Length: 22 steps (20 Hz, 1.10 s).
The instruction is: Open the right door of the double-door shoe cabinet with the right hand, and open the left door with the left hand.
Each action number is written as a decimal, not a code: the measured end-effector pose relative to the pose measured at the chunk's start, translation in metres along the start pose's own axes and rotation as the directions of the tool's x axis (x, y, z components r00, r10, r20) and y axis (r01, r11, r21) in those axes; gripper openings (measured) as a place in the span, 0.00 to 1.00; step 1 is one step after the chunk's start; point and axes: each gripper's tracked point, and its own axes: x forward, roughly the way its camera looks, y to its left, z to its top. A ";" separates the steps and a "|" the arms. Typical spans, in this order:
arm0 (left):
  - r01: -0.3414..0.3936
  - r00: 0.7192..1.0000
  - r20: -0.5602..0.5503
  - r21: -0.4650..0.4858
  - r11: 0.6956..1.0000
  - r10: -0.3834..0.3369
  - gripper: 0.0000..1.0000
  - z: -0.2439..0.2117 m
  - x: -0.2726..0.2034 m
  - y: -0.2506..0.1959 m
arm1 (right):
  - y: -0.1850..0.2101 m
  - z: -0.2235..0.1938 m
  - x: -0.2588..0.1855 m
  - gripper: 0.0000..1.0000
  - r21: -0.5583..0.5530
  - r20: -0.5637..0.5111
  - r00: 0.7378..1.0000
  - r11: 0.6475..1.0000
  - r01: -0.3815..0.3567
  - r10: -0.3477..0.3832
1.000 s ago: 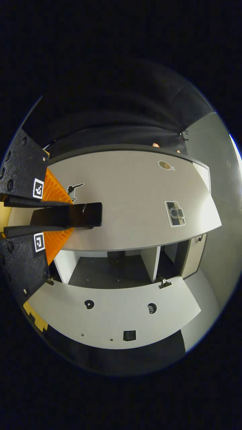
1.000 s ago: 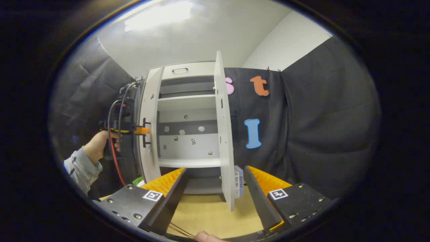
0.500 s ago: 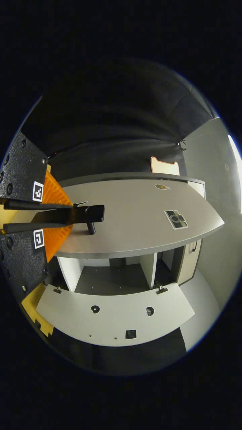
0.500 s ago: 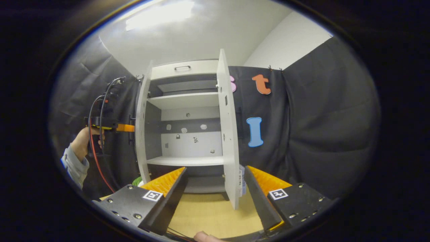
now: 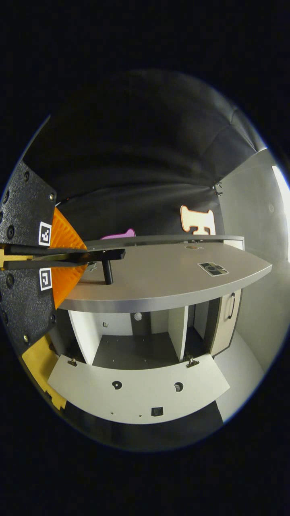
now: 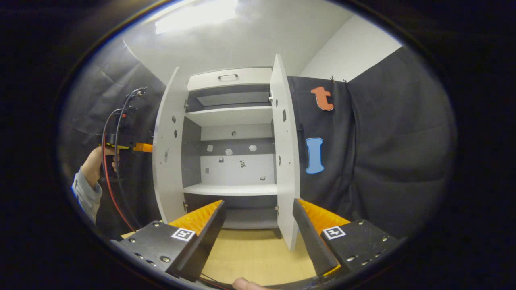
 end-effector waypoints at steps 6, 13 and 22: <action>-0.050 0.999 -0.007 -0.016 0.999 0.050 0.00 -0.003 0.000 0.038 | 0.010 -0.003 0.005 0.99 0.001 -0.005 1.000 1.000 -0.014 0.014; 0.029 0.999 0.015 -0.053 0.998 -0.028 0.01 -0.009 -0.004 0.040 | 0.020 -0.008 0.010 0.99 -0.010 -0.016 0.999 1.000 -0.029 0.029; -0.020 1.000 -0.002 -0.061 0.998 0.020 0.06 -0.017 -0.011 0.037 | 0.026 -0.009 0.017 0.99 -0.013 -0.018 0.999 0.999 -0.040 0.040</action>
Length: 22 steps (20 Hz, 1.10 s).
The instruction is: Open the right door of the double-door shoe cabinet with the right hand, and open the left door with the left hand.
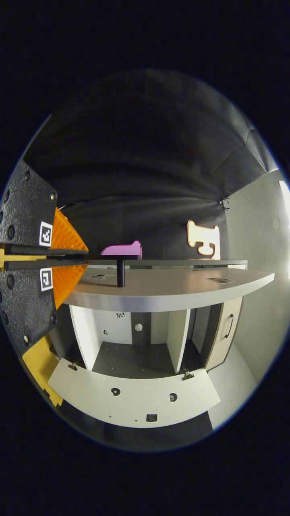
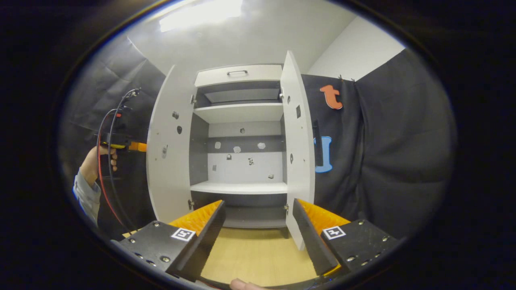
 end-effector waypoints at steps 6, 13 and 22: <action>-0.095 0.993 0.076 -0.001 0.995 0.095 0.71 0.015 -0.042 0.006 | 0.003 -0.007 0.009 0.98 0.005 -0.017 1.000 1.000 -0.003 0.003; -0.092 0.992 0.094 0.016 0.996 0.090 0.99 0.018 -0.083 -0.023 | 0.000 -0.003 0.010 0.99 0.015 -0.011 1.000 1.000 -0.002 0.002; -0.057 0.995 0.080 0.032 0.998 0.054 0.99 -0.011 -0.109 -0.086 | 0.001 0.027 0.019 0.99 0.011 0.020 1.000 1.000 -0.021 0.020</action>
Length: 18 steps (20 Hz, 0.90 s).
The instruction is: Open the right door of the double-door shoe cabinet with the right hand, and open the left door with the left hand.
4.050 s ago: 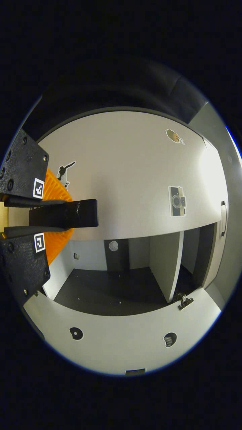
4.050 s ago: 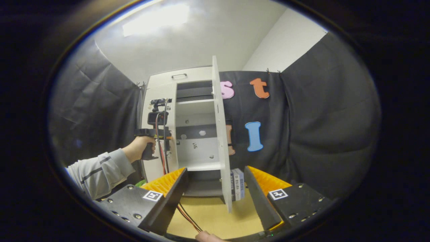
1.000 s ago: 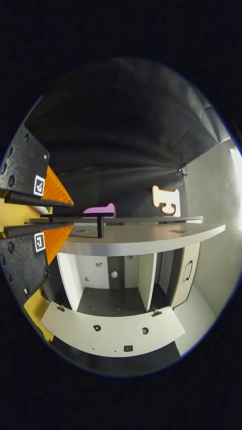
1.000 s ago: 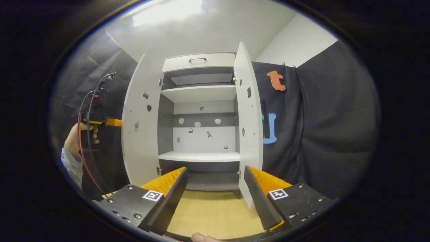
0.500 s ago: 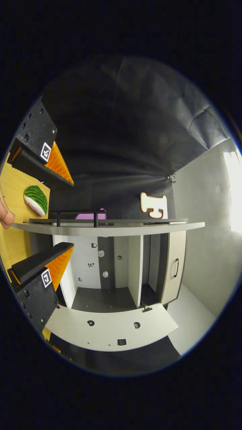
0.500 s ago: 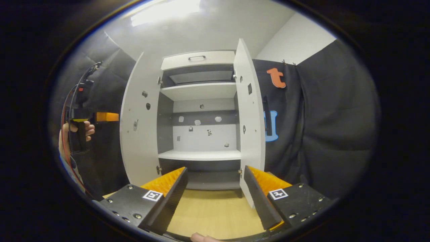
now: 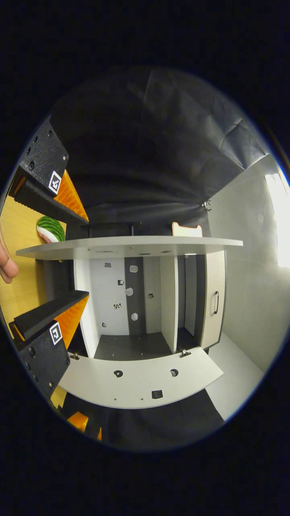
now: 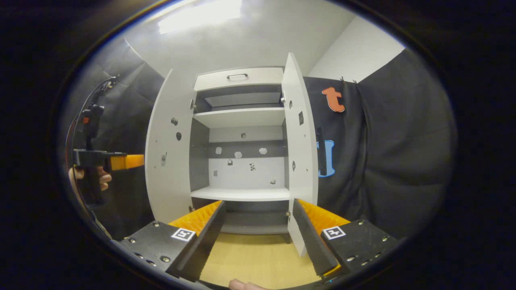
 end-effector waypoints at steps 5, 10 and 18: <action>0.051 0.998 -0.025 -0.081 0.995 -0.053 0.99 -0.028 -0.020 -0.039 | 0.002 0.006 0.011 0.99 -0.002 -0.021 1.000 1.000 -0.007 0.007; 0.032 0.999 0.013 -0.066 0.997 -0.031 0.98 -0.038 -0.037 -0.057 | 0.001 -0.005 0.022 0.99 -0.012 -0.034 0.999 1.000 0.011 -0.011; 0.109 0.993 -0.028 -0.086 0.990 -0.112 0.98 -0.059 -0.041 -0.079 | 0.016 -0.025 0.034 0.99 -0.023 -0.075 0.997 1.000 0.012 -0.014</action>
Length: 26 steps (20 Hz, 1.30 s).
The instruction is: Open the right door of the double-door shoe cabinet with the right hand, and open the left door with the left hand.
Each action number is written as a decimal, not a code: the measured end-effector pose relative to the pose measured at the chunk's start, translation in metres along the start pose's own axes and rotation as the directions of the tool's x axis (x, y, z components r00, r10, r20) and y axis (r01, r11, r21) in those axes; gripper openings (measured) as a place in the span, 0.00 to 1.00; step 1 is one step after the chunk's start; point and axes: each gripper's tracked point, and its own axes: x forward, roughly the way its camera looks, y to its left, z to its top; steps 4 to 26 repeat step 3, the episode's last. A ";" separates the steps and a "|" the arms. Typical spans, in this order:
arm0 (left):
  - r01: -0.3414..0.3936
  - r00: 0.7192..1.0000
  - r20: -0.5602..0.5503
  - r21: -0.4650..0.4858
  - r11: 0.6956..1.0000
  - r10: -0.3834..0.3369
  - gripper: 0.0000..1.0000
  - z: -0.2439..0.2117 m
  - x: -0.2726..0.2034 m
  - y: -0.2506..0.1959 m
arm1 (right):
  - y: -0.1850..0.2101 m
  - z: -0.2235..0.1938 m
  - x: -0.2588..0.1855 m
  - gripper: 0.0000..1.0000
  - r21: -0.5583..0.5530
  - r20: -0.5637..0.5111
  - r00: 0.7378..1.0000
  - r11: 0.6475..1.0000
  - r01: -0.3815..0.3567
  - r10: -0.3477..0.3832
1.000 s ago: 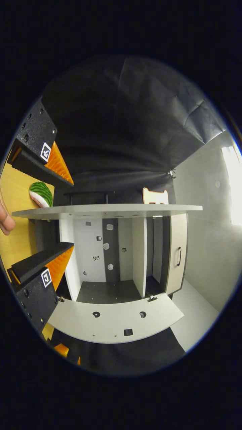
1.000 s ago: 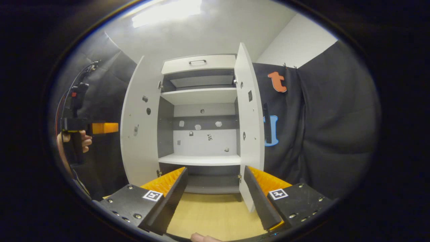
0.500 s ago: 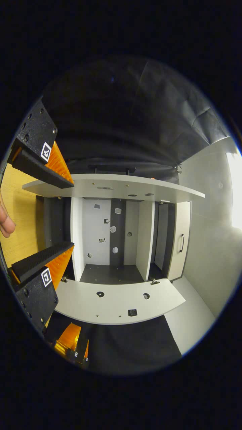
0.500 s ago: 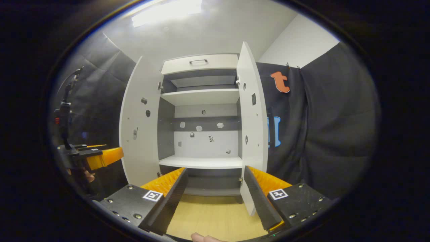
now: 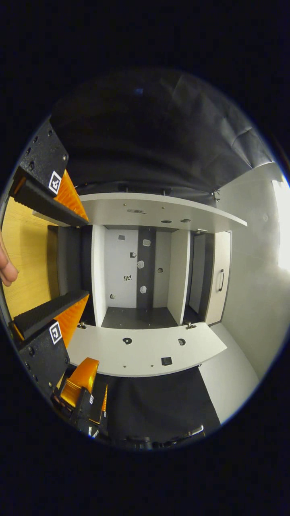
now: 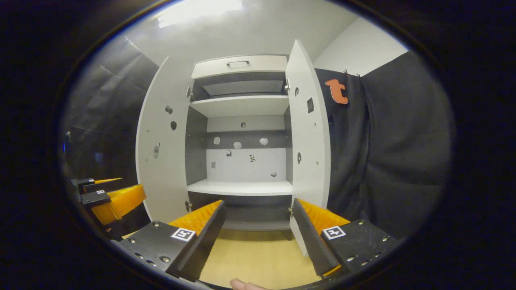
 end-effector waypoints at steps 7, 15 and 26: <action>-0.012 0.999 -0.031 0.004 1.000 0.012 0.98 -0.011 0.005 0.008 | 0.006 -0.002 -0.005 0.99 0.008 0.001 1.000 1.000 -0.013 0.013; -0.012 0.999 -0.031 0.004 1.000 0.012 0.98 -0.011 0.005 0.008 | 0.006 -0.002 -0.005 0.99 0.008 0.001 1.000 1.000 -0.013 0.013; -0.012 0.999 -0.031 0.004 1.000 0.012 0.98 -0.011 0.005 0.008 | 0.006 -0.002 -0.005 0.99 0.008 0.001 1.000 1.000 -0.013 0.013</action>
